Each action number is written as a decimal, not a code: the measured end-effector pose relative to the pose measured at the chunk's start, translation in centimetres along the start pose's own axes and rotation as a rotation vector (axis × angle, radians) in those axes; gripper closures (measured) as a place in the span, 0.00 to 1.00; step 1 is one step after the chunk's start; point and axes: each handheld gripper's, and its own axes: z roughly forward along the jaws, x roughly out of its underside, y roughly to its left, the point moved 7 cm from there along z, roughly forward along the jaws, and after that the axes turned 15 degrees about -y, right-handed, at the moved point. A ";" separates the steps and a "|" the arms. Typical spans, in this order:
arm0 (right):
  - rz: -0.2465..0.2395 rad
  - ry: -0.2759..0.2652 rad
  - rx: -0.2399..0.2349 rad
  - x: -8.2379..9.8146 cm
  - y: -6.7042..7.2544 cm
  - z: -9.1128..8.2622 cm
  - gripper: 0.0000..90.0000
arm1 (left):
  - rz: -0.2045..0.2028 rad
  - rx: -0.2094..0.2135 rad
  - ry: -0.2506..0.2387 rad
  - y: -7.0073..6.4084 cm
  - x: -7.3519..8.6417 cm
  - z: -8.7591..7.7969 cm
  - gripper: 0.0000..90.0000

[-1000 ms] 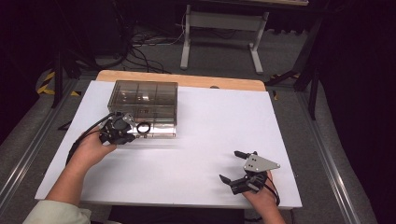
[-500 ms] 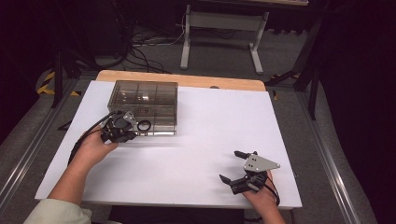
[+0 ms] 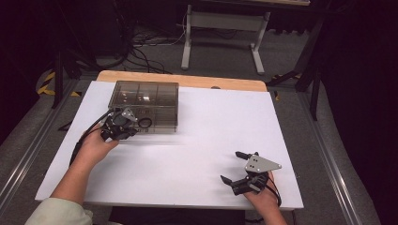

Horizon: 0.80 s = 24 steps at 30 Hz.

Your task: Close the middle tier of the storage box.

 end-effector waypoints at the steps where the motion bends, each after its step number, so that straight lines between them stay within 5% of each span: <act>1: 0.000 0.000 0.000 0.0 0.0 0.0 0.00 | -0.002 -0.008 -0.004 0.1 0.0 0.0 1.00; 24: 0.003 0.001 -0.003 0.0 0.0 0.0 0.01 | -0.063 -0.055 -0.063 1.9 -0.7 1.0 1.00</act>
